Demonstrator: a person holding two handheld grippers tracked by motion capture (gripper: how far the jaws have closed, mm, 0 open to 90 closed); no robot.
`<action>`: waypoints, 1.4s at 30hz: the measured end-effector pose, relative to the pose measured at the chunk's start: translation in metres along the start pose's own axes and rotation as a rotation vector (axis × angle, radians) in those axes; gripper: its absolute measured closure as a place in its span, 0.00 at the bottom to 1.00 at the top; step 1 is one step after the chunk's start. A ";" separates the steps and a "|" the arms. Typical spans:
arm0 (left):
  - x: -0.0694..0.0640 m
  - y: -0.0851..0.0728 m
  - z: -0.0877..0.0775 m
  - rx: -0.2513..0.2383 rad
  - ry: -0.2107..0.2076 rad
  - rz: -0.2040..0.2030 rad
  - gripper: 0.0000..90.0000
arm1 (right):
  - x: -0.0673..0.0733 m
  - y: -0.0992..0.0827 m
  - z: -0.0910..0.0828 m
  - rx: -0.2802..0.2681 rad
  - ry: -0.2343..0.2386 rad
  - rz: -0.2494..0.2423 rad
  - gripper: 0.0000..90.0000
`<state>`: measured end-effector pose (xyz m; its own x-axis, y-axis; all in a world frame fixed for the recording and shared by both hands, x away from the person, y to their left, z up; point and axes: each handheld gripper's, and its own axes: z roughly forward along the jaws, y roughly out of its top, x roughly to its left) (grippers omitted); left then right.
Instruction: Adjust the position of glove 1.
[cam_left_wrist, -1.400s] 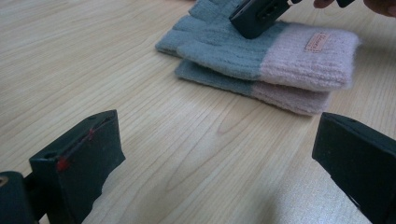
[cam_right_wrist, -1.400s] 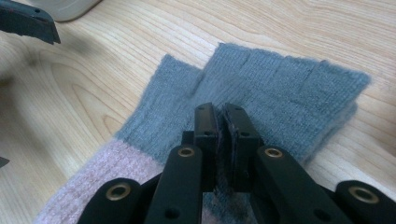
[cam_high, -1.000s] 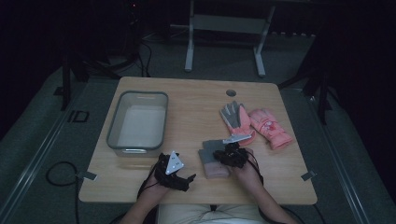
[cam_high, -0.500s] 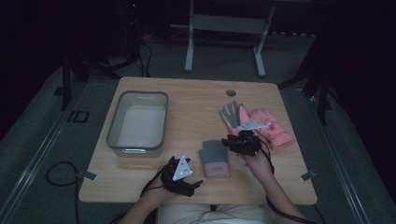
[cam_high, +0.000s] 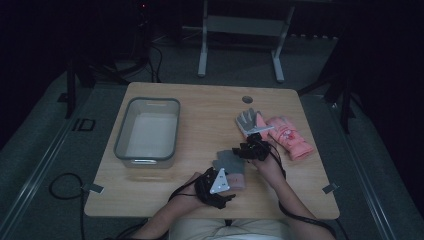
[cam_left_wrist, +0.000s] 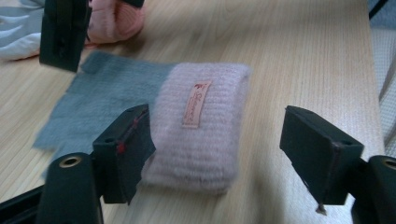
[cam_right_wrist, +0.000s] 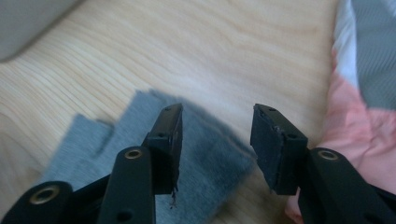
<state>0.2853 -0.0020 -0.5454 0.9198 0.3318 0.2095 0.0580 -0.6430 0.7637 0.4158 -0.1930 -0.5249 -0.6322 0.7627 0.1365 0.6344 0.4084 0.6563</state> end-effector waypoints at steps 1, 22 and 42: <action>0.000 0.001 0.002 0.005 -0.007 0.009 0.32 | 0.000 -0.002 0.003 0.015 -0.006 -0.007 0.56; -0.014 0.001 0.016 0.102 0.141 0.242 0.56 | -0.004 -0.014 0.013 0.036 0.067 0.030 0.73; 0.012 0.014 -0.013 0.105 0.100 0.119 0.78 | 0.017 0.012 -0.025 -0.022 0.165 -0.019 0.85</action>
<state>0.2925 0.0017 -0.5240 0.8800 0.3126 0.3577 -0.0035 -0.7487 0.6629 0.4017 -0.1873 -0.4959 -0.7095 0.6616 0.2428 0.6129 0.4091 0.6760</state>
